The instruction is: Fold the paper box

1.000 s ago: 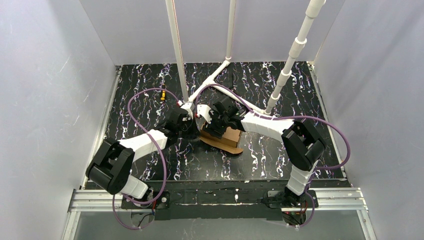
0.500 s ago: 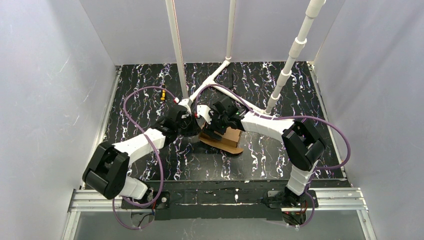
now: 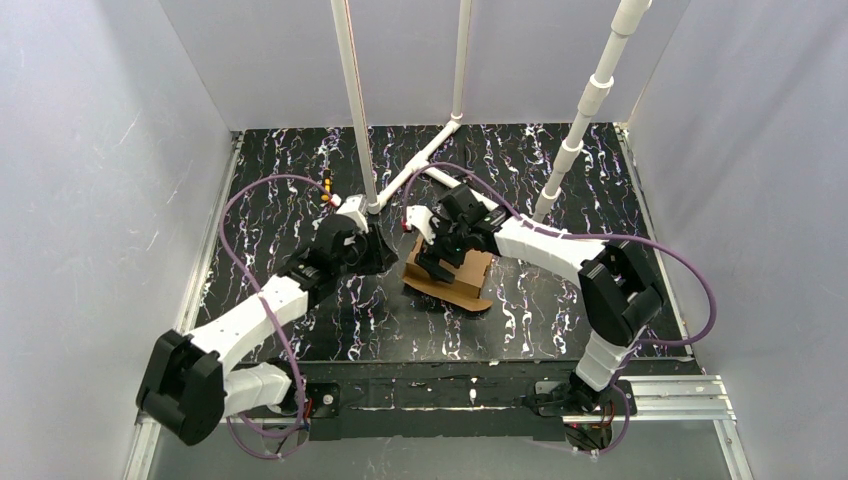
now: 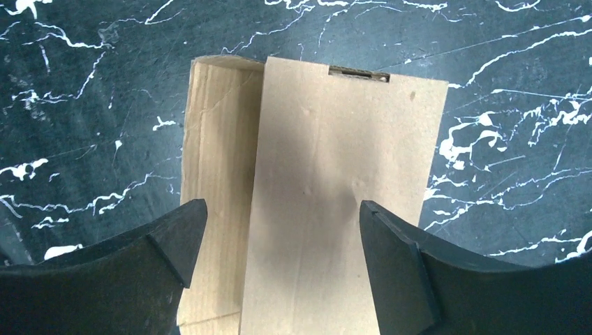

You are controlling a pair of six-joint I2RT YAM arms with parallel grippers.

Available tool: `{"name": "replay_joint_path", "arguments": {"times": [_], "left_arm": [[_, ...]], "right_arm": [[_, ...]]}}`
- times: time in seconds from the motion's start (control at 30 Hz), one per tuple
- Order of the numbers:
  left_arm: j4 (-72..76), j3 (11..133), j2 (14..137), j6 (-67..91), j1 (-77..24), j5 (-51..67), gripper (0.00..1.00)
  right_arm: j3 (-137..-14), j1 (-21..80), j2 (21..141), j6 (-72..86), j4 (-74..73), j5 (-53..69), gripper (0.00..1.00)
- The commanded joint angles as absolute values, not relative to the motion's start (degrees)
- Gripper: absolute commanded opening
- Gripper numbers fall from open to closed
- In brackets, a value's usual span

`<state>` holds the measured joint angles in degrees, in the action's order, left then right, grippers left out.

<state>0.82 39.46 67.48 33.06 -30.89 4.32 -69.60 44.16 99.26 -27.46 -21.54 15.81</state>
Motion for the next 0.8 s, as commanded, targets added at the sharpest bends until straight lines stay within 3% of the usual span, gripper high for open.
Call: {"name": "replay_joint_path", "arguments": {"times": [0.0, 0.4, 0.77], "left_arm": [[1.40, 33.76, 61.56, 34.60, -30.33, 6.75, 0.34], [9.55, 23.89, 60.71, 48.64, -29.97, 17.09, 0.18], [17.15, 23.49, 72.07, 58.10, -35.92, 16.81, 0.07]], "right_arm": [[-70.08, 43.04, 94.77, -29.01, -23.85, 21.01, 0.89], [-68.82, 33.83, 90.77, -30.38, -24.87, 26.97, 0.88], [-64.34, 23.59, 90.73, -27.44, -19.39, 18.67, 0.54]]}}
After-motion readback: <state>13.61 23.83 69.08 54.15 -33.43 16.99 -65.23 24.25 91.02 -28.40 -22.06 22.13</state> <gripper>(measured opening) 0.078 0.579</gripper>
